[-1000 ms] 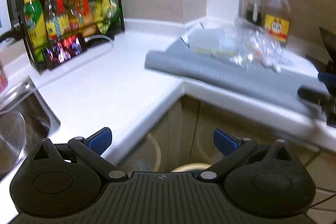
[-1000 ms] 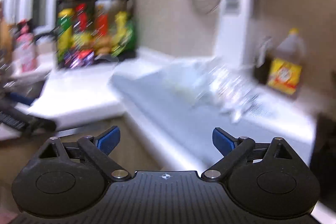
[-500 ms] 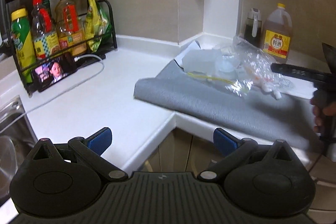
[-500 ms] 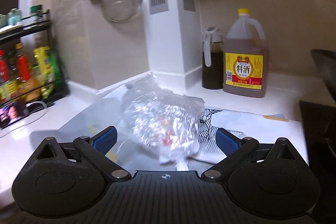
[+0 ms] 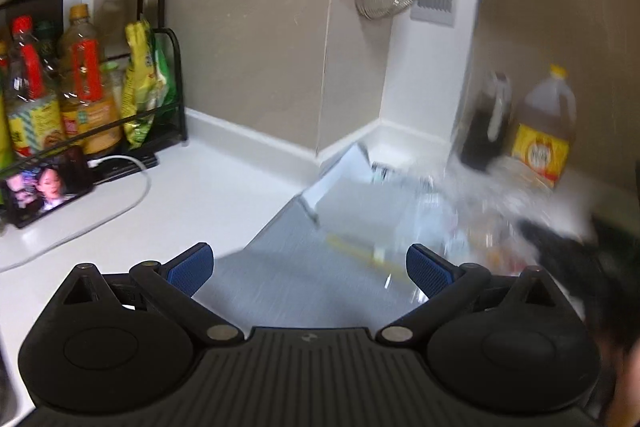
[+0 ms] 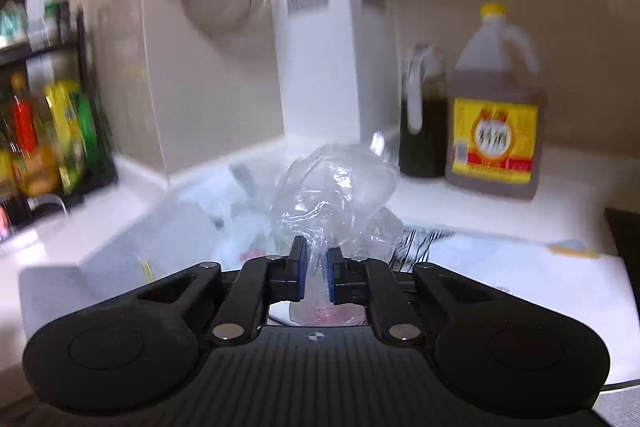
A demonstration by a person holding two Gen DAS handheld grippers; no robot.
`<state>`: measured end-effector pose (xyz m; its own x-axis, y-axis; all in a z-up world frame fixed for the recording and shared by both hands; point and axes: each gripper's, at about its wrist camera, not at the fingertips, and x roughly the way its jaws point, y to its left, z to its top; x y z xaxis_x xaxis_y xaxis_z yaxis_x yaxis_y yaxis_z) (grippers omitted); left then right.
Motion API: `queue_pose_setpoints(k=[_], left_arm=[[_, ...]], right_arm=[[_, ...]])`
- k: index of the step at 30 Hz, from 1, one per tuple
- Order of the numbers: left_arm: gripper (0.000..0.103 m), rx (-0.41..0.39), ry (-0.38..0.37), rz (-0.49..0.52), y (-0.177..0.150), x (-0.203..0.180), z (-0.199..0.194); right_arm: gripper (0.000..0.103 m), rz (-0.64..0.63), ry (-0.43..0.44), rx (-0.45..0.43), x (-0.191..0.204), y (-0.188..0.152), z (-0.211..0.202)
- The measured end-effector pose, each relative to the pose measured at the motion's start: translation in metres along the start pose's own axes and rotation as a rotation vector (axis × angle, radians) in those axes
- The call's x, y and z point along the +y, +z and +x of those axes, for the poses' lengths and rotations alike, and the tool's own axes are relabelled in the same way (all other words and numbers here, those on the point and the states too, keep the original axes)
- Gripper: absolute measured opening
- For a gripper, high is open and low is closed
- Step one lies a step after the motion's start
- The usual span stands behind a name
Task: Collect trash
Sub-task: 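Close the right gripper on the clear plastic bag on the grey mat, then close the left gripper on the translucent plastic box while the right gripper lifts the bag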
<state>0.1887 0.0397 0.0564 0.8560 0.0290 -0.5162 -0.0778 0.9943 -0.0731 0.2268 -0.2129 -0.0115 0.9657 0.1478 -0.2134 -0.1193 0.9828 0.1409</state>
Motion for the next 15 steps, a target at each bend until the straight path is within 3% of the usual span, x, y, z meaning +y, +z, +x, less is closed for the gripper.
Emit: queue_pose_setpoints(k=[5, 9, 15], left_arm=[[0.103, 0.064, -0.01, -0.138, 0.035, -0.018, 0.057], [0.103, 0.148, -0.003, -0.21, 0.051, -0.037, 0.108], [0.103, 0.258, 0.019, -0.326, 0.056, -0.053, 0.167]], right_arm=[[0.01, 0.046, 0.082, -0.179, -0.013, -0.01, -0.02], [0.01, 0.075, 0.16, -0.206, -0.02, -0.01, -0.021], [0.01, 0.121, 0.135, -0.192, -0.027, -0.007, -0.019]])
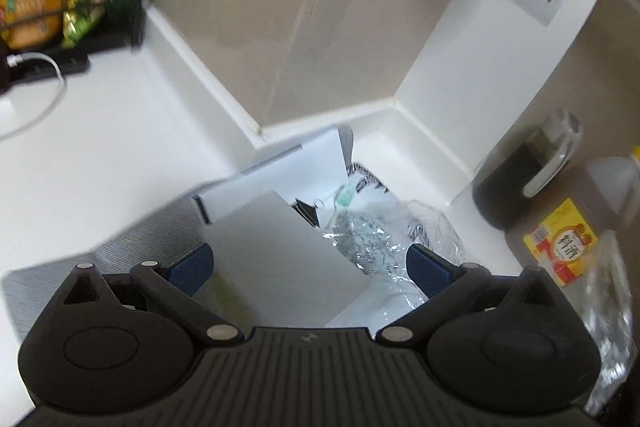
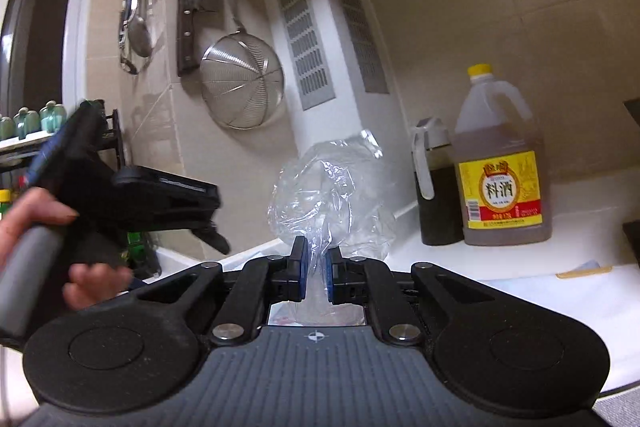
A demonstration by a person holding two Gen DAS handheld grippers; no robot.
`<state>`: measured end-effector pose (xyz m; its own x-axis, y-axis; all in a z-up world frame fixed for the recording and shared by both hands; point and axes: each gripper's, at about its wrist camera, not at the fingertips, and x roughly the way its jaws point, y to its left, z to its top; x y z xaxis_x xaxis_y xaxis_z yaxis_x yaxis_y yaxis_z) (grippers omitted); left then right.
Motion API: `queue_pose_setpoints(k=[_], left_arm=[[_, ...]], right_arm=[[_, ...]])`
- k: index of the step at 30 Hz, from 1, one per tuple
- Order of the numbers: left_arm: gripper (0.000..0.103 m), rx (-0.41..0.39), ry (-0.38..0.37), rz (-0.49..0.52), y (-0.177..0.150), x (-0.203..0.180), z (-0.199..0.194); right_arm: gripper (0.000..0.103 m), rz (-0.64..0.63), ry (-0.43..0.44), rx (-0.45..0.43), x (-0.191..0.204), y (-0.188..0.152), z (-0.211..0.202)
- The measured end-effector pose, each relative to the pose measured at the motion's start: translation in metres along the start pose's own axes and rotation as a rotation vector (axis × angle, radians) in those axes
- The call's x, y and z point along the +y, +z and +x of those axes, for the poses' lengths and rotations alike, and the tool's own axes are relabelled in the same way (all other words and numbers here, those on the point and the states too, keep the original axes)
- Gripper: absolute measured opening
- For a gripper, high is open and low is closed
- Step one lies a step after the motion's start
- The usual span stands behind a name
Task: Collect trash
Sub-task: 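Close the left gripper on the translucent plastic box while the right gripper lifts the bag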
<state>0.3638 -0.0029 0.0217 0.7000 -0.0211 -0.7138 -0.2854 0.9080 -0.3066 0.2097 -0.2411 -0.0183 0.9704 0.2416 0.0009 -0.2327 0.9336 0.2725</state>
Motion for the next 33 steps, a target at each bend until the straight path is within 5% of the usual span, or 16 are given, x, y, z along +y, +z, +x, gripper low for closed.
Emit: queue_pose_setpoints(k=[9, 11, 13, 24, 33], left_arm=[[0.102, 0.129, 0.072, -0.053, 0.001, 0.008, 0.034], [0.085, 0.143, 0.096, -0.075, -0.001, 0.016, 0.034], [0.081, 0.156, 0.131, -0.091, -0.001, 0.023, 0.03], [0.074, -0.048, 0.066, 0.076, -0.038, 0.051, -0.077], [0.074, -0.071, 0.011, 0.099, -0.099, 0.114, -0.158]], right_arm=[[0.011, 0.059, -0.035, 0.031, -0.01, -0.001, 0.002], [0.011, 0.071, -0.037, 0.034, -0.012, -0.002, 0.002], [0.011, 0.074, -0.037, 0.035, -0.013, -0.002, 0.002], [0.011, 0.048, 0.03, -0.015, -0.007, -0.004, -0.007], [0.011, 0.056, 0.051, -0.014, -0.002, -0.002, -0.019]])
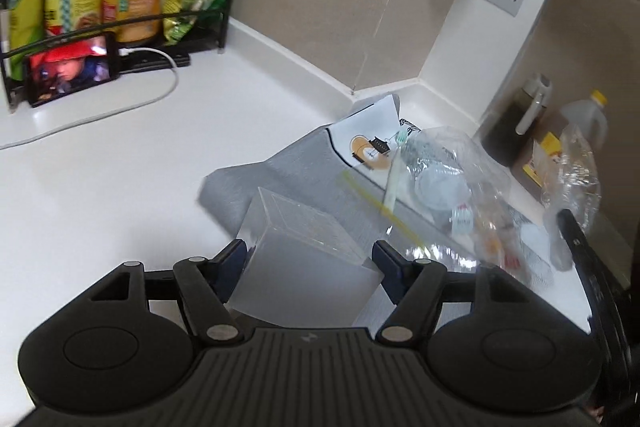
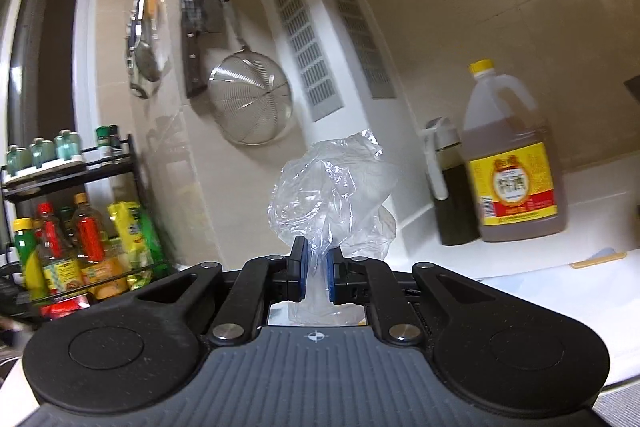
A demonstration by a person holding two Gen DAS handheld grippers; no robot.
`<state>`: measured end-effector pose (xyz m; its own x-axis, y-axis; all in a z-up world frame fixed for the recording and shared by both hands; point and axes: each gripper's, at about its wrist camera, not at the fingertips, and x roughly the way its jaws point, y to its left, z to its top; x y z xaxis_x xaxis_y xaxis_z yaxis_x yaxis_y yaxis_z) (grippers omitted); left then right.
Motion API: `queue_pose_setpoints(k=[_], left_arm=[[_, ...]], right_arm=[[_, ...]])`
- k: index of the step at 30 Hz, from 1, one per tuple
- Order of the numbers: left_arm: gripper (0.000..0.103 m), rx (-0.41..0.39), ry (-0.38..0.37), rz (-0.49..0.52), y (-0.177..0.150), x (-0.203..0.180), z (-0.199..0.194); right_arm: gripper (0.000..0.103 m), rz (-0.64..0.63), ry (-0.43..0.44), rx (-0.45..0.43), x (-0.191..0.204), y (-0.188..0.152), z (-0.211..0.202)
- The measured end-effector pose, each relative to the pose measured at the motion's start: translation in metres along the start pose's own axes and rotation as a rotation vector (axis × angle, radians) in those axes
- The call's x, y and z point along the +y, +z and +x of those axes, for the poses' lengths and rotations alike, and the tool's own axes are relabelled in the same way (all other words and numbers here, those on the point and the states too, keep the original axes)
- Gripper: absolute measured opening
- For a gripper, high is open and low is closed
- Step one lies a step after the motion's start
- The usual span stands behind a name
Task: Collect trash
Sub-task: 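Close the left gripper on the translucent plastic box while the right gripper lifts the bag, then carry the box with the left gripper and the bag with the right gripper toward the bin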
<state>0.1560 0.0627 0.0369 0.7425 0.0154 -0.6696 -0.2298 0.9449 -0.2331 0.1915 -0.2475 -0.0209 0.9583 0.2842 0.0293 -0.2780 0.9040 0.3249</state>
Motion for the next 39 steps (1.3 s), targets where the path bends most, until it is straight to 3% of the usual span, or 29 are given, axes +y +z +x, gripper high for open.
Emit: queue_pose_setpoints(k=[4, 9, 17, 22, 26, 32, 36, 39], left_arm=[[0.074, -0.033, -0.048, 0.009, -0.016, 0.016, -0.032], [0.074, -0.075, -0.058, 0.041, -0.042, 0.025, -0.061], [0.074, -0.148, -0.013, 0.124, -0.1, 0.043, -0.11], [0.074, -0.124, 0.003, 0.138, -0.134, 0.064, -0.127], [0.074, -0.108, 0.045, 0.16, -0.156, 0.082, -0.126], [0.074, -0.056, 0.065, 0.161, -0.184, 0.098, -0.119], [0.074, -0.092, 0.104, 0.191, -0.202, 0.093, -0.119], [0.074, -0.073, 0.085, 0.189, -0.208, 0.093, -0.118]], right_arm=[[0.011, -0.021, 0.023, 0.002, 0.022, 0.002, -0.041], [0.011, -0.142, 0.067, -0.03, 0.058, 0.0, -0.109], [0.011, -0.163, 0.2, 0.142, 0.107, -0.021, -0.185], [0.011, -0.236, 0.313, 0.255, 0.148, -0.05, -0.222], [0.011, -0.253, 0.343, 0.37, 0.164, -0.073, -0.237], [0.011, -0.306, 0.298, 0.446, 0.174, -0.087, -0.239], [0.011, -0.368, 0.302, 0.476, 0.181, -0.097, -0.239], [0.011, -0.386, 0.315, 0.489, 0.187, -0.101, -0.237]])
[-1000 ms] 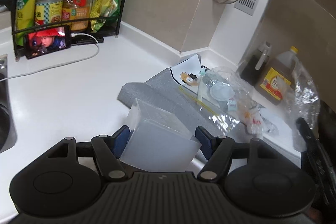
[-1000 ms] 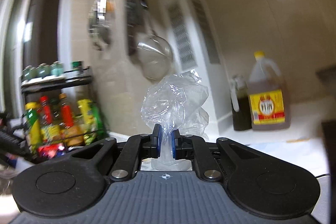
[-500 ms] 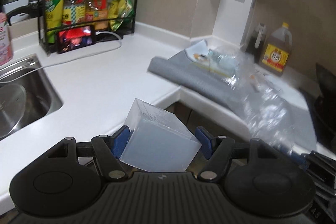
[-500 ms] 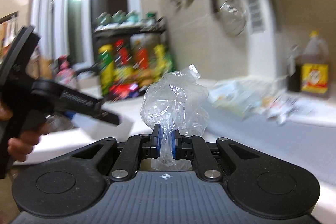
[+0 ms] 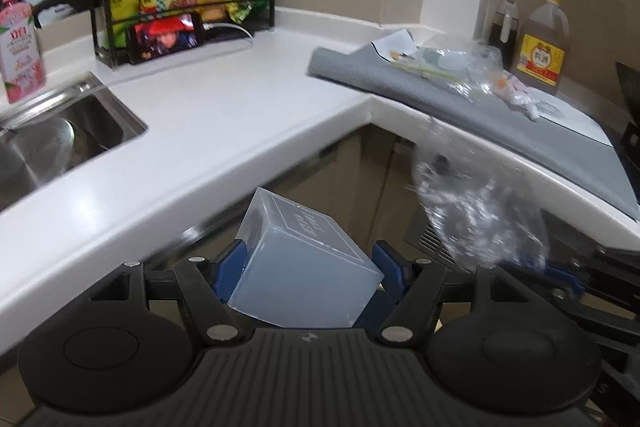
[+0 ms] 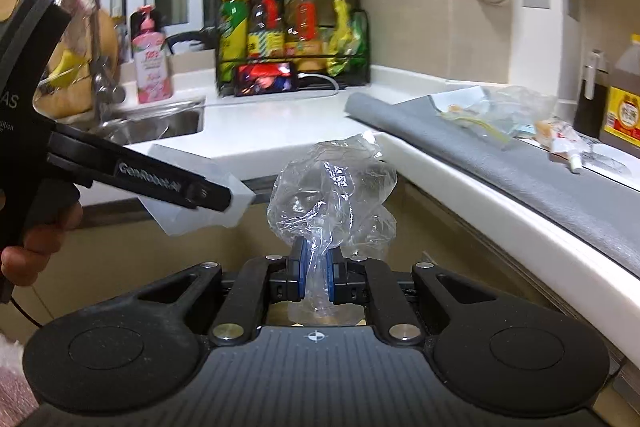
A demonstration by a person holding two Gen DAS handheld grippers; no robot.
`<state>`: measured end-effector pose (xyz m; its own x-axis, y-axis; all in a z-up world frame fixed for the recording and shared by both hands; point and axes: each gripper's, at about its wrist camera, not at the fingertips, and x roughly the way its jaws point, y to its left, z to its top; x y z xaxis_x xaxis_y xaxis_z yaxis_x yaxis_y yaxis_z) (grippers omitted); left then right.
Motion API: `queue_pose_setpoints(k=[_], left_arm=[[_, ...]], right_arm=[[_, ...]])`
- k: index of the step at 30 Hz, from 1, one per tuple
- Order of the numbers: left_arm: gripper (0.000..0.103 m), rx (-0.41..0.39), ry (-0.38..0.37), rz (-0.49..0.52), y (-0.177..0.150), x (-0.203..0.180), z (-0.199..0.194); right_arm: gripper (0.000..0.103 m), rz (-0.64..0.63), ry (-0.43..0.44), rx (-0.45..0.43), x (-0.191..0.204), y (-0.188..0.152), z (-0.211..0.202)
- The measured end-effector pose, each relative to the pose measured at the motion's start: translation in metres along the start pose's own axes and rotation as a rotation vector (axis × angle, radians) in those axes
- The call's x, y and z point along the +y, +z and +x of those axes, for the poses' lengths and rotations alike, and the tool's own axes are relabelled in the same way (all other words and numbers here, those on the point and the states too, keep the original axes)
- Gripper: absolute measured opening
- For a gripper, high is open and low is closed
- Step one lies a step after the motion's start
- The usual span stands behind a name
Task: Collect trash
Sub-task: 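Carry the box with the left gripper and the bag with the right gripper toward the bin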
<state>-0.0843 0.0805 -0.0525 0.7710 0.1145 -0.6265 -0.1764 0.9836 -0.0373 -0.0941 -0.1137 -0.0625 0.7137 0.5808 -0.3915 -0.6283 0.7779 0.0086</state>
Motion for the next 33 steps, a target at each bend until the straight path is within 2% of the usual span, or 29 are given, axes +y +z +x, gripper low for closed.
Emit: queue_pose_setpoints(k=[7, 33], left_arm=[[0.074, 0.016, -0.007, 0.004, -0.001, 0.001, 0.002], [0.074, 0.022, -0.019, 0.07, -0.003, -0.013, 0.004]], right_arm=[[0.011, 0.006, -0.001, 0.03, -0.001, 0.003, 0.008], [0.011, 0.025, -0.01, 0.047, -0.005, 0.002, 0.012]])
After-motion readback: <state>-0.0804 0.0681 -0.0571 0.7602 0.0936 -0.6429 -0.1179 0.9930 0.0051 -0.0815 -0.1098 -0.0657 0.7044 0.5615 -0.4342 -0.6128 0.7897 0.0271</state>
